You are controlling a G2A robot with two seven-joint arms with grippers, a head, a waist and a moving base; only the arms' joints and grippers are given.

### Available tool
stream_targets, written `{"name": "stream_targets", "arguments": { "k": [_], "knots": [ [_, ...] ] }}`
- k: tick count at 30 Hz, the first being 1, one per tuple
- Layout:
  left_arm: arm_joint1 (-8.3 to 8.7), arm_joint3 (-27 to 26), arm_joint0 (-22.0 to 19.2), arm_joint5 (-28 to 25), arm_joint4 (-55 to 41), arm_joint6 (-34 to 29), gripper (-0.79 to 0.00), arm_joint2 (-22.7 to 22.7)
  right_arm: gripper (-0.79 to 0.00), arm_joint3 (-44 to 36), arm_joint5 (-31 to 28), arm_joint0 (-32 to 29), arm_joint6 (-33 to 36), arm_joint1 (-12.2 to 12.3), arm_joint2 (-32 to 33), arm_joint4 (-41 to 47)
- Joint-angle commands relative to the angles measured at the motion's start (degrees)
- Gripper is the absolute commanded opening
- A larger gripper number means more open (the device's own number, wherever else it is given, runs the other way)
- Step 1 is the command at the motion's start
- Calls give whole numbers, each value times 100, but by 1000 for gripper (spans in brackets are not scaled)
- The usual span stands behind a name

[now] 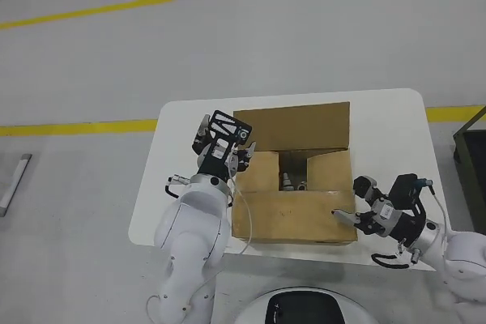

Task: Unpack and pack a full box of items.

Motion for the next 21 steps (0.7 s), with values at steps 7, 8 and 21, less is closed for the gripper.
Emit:
{"name": "stream_targets", "arguments": {
  "k": [7,8,21],
  "knots": [
    [0,0,0,0,0,0,0,0,0,205,-140,84,-151,13,-205,23],
    [0,0,0,0,0,0,0,0,0,212,-165,83,-177,15,-216,86],
    [0,0,0,0,0,0,0,0,-557,76,-475,-172,-63,94,-70,712]
  ]
}}
